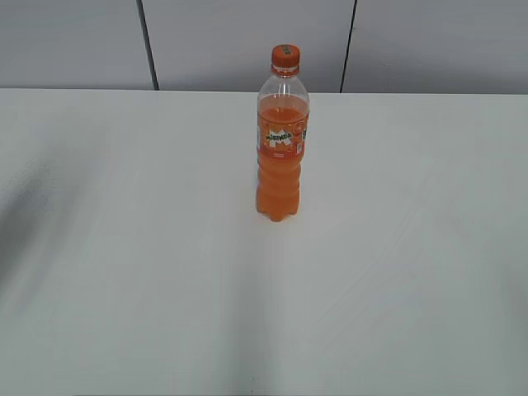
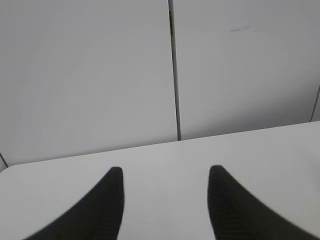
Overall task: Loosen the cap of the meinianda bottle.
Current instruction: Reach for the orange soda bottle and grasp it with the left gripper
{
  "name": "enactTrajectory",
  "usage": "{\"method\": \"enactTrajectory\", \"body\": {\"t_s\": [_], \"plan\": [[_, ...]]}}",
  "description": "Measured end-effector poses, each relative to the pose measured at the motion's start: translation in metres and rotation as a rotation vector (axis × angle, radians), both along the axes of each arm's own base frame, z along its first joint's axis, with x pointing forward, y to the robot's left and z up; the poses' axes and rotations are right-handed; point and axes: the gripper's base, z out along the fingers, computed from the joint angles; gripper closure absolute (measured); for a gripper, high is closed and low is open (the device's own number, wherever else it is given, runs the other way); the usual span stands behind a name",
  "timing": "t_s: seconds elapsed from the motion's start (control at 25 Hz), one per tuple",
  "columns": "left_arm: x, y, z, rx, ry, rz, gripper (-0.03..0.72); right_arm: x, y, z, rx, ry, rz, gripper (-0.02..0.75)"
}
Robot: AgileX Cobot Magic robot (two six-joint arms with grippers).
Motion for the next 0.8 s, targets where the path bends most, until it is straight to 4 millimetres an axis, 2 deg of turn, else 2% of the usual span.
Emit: {"method": "enactTrajectory", "body": {"t_s": [0.44, 0.8], "plan": [[0.031, -0.004, -0.024, -0.011, -0.049, -0.015, 0.351, 0.000, 0.000, 0.000, 0.000, 0.000, 0.000, 0.287], [0.046, -0.009, -0.040, -0.026, -0.083, -0.035, 0.361, 0.000, 0.000, 0.000, 0.000, 0.000, 0.000, 0.287]]}}
